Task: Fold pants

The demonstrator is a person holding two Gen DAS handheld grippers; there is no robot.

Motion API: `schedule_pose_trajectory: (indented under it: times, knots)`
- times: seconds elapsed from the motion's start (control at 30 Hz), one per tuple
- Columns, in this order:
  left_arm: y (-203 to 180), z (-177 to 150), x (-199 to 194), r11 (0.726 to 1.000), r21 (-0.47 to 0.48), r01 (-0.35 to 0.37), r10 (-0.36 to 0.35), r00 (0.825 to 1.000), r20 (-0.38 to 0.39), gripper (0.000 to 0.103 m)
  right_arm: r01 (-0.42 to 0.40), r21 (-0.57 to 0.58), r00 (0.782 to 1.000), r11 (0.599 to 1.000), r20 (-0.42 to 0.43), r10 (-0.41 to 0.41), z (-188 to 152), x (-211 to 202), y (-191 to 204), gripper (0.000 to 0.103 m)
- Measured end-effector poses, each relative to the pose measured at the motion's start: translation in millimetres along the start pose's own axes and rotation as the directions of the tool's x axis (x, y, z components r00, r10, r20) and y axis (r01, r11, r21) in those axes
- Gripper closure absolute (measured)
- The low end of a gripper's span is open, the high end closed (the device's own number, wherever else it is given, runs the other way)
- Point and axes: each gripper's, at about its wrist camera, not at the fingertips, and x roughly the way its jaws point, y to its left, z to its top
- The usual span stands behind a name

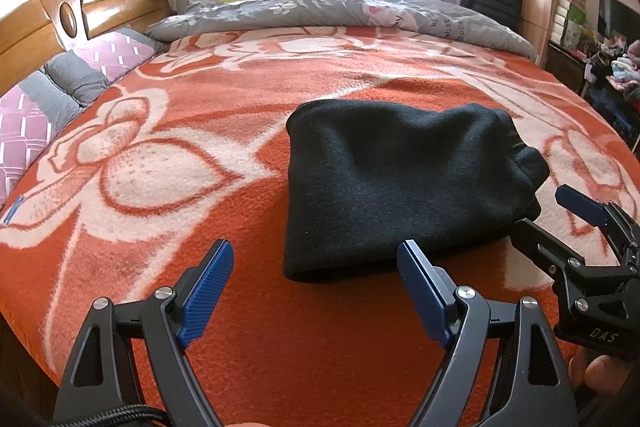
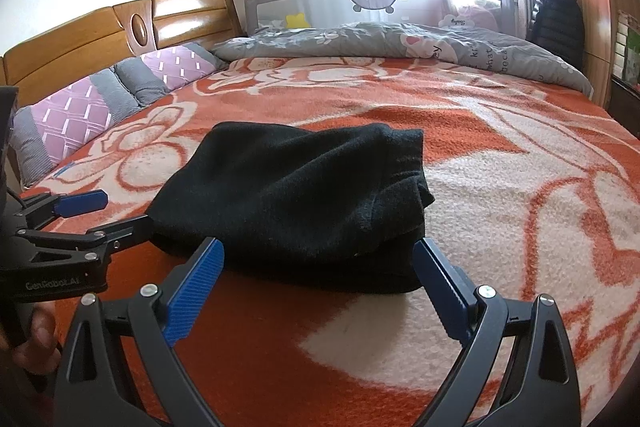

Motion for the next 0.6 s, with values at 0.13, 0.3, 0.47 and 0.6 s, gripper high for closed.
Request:
schedule_pose_trajectory:
  times: [0.13, 0.3, 0.47, 0.6]
  knots:
    - [1, 4, 2, 1.0, -0.003, 0.0, 0.0, 1.0, -0.007, 0.019, 0.002, -0.001, 1.0, 1.0, -0.001, -0.002, 0, 0, 0, 0.007]
    - [-2, 13, 4, 1.0, 0.0, 0.015, -0.015, 1.0, -0.016, 0.019, 0.004, -0.003, 1.0, 1.0, 0.002, -0.004, 3, 1, -2, 0.007]
    - [-6, 25, 6, 1.0, 0.014, 0.011, -0.011, 1.0, -0.007, 0.019, 0.014, -0.001, 1.0, 1.0, -0.006, -0.014, 5, 2, -5, 0.007]
    - [-7, 28, 12, 1.0, 0.016, 0.02, -0.019, 0.999, -0.037, 0.019, 0.022, 0.008, 1.0, 1.0, -0.018, -0.022, 9, 6, -9, 0.007]
